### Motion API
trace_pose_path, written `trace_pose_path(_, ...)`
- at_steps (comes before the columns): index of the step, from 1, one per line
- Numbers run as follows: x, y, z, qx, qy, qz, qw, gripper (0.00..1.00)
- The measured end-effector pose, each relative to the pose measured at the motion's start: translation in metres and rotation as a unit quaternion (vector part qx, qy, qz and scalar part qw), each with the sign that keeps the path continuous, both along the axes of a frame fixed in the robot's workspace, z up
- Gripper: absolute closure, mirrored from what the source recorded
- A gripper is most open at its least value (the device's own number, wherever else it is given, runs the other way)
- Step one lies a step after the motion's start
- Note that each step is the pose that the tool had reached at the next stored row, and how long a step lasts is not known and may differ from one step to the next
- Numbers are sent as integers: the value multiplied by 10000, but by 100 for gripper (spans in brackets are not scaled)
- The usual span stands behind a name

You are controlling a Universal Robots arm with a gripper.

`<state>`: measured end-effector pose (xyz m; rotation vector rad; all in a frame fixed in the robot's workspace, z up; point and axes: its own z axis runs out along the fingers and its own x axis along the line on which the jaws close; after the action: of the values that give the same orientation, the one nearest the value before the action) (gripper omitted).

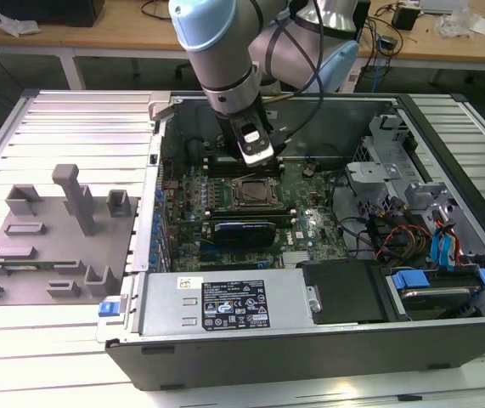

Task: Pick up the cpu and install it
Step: 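Install the first cpu locking lever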

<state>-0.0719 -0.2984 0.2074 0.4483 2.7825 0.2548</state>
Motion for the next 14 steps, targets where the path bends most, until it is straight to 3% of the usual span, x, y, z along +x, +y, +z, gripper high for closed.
trace_pose_path(3, -46, 6, 0, 24, -10, -21, 10000, 89)
trace_pose_path(4, -141, 26, -3, 72, -34, -67, 9999, 89)
trace_pose_path(5, -149, 27, -6, 78, -39, -77, 9999, 89)
trace_pose_path(7, -153, 27, -21, 77, -57, -102, 9999, 89)
trace_pose_path(10, -155, 27, -67, 78, -117, -132, 9998, 89)
trace_pose_path(14, -156, 26, -107, 73, -160, -144, 9997, 89)
